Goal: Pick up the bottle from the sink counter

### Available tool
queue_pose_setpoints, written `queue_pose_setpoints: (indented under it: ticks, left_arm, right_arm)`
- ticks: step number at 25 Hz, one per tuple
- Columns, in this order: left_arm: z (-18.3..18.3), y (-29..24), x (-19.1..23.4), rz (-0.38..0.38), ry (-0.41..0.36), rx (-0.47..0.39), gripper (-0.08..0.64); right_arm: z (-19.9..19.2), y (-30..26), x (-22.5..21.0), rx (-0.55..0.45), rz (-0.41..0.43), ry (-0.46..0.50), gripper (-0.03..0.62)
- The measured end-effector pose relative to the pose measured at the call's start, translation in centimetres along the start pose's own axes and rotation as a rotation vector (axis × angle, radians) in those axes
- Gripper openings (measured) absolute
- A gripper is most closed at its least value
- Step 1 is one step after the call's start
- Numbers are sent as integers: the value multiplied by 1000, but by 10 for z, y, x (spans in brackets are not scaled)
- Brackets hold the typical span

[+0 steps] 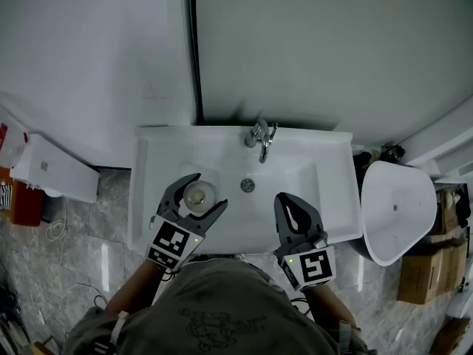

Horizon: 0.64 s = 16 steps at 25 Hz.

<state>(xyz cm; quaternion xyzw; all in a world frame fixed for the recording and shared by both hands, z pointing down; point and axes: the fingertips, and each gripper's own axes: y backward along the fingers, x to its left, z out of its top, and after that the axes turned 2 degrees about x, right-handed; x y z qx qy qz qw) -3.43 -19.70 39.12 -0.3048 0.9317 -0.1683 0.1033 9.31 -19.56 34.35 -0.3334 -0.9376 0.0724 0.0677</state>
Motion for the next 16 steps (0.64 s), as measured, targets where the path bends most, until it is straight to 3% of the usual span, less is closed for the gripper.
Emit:
queue_pose_setpoints:
  ticks: [16]
  left_arm:
    - [3,-3,8,-11,-13,17,325]
  right_arm:
    - [7,-7,-2,-11,-9,11,32]
